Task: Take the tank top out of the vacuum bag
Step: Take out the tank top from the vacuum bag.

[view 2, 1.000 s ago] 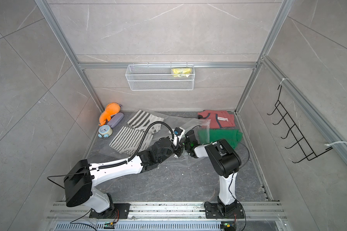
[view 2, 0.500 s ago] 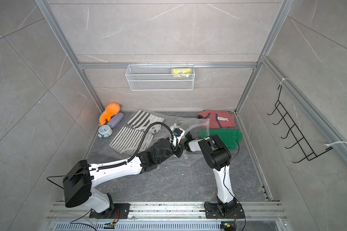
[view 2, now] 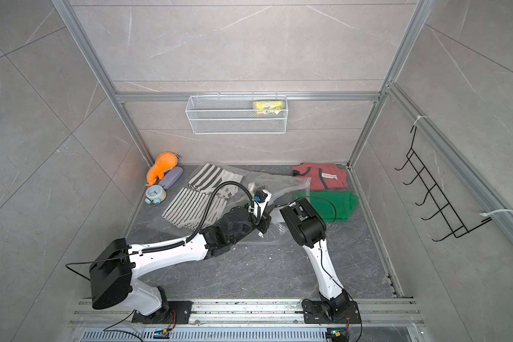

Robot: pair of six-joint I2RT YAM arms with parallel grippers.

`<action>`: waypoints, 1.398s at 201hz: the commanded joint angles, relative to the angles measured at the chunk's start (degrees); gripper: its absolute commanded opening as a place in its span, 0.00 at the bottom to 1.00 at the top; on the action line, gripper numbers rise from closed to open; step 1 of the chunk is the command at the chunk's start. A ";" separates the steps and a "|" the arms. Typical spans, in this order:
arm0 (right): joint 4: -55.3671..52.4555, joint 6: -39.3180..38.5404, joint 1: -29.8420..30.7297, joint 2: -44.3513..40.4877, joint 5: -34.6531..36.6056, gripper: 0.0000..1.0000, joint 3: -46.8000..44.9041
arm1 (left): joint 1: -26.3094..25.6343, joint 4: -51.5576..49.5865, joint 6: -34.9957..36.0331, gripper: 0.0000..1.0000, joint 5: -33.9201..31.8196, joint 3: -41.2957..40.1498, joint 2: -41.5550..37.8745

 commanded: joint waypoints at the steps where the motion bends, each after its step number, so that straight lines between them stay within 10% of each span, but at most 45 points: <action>1: -0.87 1.28 0.22 2.55 2.90 0.38 2.79 | -0.49 4.90 0.32 0.00 1.24 -0.22 -2.88; 153: -8.62 2.94 0.31 7.89 13.47 0.41 14.02 | -0.48 4.69 1.11 0.00 -0.76 -0.95 -3.06; 281: -9.13 13.76 3.45 20.06 8.66 0.41 29.82 | -0.34 6.08 1.64 0.00 -5.66 -3.11 -2.45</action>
